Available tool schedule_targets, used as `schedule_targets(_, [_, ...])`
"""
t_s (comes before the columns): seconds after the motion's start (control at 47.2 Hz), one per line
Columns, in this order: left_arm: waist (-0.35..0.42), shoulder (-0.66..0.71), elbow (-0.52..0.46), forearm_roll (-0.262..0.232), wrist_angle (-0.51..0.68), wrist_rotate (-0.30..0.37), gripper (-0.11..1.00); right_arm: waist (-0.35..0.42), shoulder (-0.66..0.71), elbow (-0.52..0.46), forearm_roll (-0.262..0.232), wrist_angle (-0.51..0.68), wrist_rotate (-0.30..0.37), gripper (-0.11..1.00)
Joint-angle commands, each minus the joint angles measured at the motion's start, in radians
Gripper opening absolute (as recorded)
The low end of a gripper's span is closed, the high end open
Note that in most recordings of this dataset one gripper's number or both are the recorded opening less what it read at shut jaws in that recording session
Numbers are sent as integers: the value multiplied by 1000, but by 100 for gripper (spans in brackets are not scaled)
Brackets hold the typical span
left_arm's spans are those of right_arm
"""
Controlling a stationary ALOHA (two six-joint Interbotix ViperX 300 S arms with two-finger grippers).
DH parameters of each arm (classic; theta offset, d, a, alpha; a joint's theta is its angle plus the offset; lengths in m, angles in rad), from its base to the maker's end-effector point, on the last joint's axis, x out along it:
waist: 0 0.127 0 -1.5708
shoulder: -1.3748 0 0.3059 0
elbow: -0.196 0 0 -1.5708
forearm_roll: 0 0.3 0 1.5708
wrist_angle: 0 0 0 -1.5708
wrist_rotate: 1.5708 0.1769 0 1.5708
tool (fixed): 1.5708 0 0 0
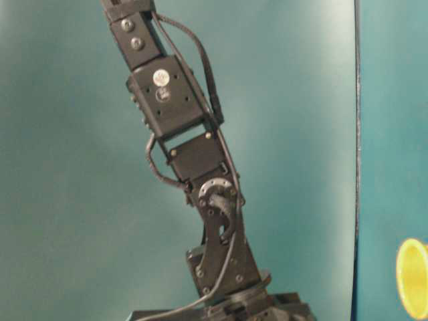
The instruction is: Move the block to the left with right arm.
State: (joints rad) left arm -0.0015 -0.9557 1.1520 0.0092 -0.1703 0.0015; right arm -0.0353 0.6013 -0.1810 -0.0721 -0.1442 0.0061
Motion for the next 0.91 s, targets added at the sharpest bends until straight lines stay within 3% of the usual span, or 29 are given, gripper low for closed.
schedule_targets(0.0, [-2,3,-31,2,-5,2,0,3,-17,-49,3,-5,5,41])
schedule_targets(0.89, [0,2,-31,2,25,2,0,-8,0,-83,3,5,5,41])
